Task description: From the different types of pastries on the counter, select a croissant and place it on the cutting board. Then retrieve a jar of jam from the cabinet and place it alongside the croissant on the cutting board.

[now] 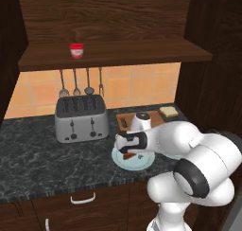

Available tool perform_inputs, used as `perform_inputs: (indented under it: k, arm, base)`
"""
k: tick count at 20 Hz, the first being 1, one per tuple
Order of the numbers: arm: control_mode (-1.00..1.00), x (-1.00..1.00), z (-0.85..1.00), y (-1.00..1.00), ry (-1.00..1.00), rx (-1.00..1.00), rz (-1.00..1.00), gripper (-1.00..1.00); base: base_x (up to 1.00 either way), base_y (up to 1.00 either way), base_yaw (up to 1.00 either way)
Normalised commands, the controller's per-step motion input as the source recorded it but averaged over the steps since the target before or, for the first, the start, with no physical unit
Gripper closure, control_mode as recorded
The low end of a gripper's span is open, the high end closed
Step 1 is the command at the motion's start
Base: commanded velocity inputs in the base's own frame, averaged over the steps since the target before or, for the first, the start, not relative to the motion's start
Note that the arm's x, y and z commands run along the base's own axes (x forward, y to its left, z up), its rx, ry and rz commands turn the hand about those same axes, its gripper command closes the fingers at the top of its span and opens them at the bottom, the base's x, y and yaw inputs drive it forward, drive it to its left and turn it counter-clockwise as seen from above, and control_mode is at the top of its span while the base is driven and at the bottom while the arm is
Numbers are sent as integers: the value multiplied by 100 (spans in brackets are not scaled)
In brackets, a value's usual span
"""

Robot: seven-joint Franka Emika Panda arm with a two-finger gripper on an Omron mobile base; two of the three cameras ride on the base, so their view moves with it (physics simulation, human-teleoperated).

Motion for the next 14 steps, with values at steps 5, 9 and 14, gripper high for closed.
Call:
perform_inputs:
  k: [5, 9, 14]
  arm:
    - [-100, 9, -14, 14, -7, 0, 0, 100]
    - [-100, -2, 87, -6, -38, -1, 0, 100]
    - [-100, 0, 97, -17, -55, -9, 2, 100]
  base:
    - [0, 0, 0]
    - [0, 0, 0]
    - [0, 0, 0]
